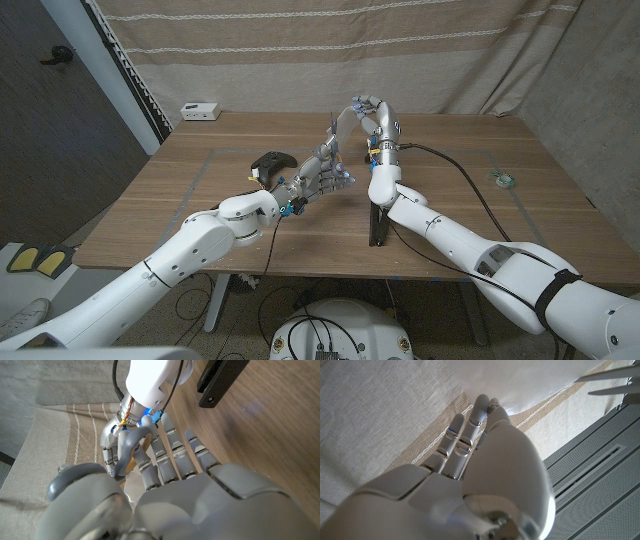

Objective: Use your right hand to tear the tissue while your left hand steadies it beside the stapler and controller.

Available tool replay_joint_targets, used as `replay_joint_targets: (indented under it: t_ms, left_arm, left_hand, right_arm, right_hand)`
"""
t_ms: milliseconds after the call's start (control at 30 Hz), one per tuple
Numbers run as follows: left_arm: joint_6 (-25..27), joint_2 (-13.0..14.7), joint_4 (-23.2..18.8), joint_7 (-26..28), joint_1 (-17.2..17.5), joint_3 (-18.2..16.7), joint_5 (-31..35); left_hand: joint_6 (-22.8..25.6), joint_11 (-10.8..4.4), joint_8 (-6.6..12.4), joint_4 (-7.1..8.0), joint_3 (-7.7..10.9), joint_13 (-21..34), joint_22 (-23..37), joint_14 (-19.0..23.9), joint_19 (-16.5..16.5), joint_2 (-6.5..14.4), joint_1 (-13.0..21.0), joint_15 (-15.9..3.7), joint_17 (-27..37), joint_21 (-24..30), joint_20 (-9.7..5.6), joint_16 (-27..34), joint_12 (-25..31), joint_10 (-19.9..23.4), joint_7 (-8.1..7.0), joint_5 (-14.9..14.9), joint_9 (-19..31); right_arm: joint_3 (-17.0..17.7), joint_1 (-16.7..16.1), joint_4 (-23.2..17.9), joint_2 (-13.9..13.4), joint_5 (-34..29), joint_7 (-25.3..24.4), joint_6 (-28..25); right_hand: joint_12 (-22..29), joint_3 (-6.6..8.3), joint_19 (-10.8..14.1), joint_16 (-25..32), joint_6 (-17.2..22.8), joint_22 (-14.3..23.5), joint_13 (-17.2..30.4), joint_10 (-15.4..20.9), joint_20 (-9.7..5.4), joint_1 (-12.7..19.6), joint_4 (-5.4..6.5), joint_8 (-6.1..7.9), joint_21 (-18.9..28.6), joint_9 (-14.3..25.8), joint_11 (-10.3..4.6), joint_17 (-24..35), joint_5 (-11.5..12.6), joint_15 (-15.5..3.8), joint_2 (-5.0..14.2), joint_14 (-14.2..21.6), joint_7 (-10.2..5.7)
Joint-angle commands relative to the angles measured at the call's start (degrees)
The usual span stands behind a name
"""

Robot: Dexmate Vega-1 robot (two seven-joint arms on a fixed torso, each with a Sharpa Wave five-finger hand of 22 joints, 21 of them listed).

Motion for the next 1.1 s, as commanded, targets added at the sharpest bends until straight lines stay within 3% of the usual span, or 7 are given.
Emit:
replay_joint_targets:
  t_ms: [33, 500, 1100]
  left_arm:
    - [0.4, -0.4, 1.2, -2.4, -1.7, 0.8, 0.3]
    - [0.5, -0.9, 2.5, -2.9, -2.3, 1.1, 0.3]
    - [0.5, -2.1, 5.7, -5.1, -3.4, 2.0, 0.6]
  left_hand:
    - [-5.6, -1.71, 21.9, 0.76, -0.48, 0.0, 0.2, -0.1, -0.1, -0.3, 0.0, -5.99, 0.1, 0.0, 0.19, 0.3, 2.3, 1.5, 5.81, 0.2, 15.7]
    - [-5.6, -1.73, 21.9, 0.8, -0.47, 0.0, 0.3, -0.2, -0.1, -0.2, 0.0, -5.85, 0.2, -0.1, 0.24, 0.3, 2.5, 1.4, 5.91, 0.2, 15.7]
    - [-5.5, -1.7, 21.9, 0.86, -0.46, -0.3, 0.4, -0.3, -0.2, -0.2, -0.1, -5.88, 0.2, -0.1, 0.23, 0.3, 2.5, 1.4, 5.93, 0.1, 15.7]
  right_arm:
    - [1.0, -0.5, -0.6, 0.5, 0.7, 0.8, -0.9]
    - [0.6, 0.0, 0.6, 1.0, 1.2, 2.0, 0.8]
    - [1.2, -0.8, -1.3, 0.4, 1.3, 3.2, 1.0]
  right_hand:
    - [0.1, 0.34, 0.2, -0.1, 0.0, 0.0, 0.3, 0.3, -6.81, 0.3, 0.05, -0.16, 0.1, 0.3, 0.13, 0.3, -0.2, -3.45, -0.45, 0.5, 0.31]
    - [0.0, 0.63, 0.0, -0.2, -0.1, -0.1, 0.3, 0.3, -6.62, 0.3, 0.07, -0.28, -0.1, 0.3, 0.0, 0.5, -0.5, -3.45, -0.39, 0.4, 0.3]
    - [-0.3, 1.05, -0.1, -0.4, 0.0, -0.1, 0.3, 0.4, -6.54, 0.2, 0.03, -0.42, -0.2, 0.4, 0.23, 0.6, -0.9, -3.46, -0.36, 0.4, 0.32]
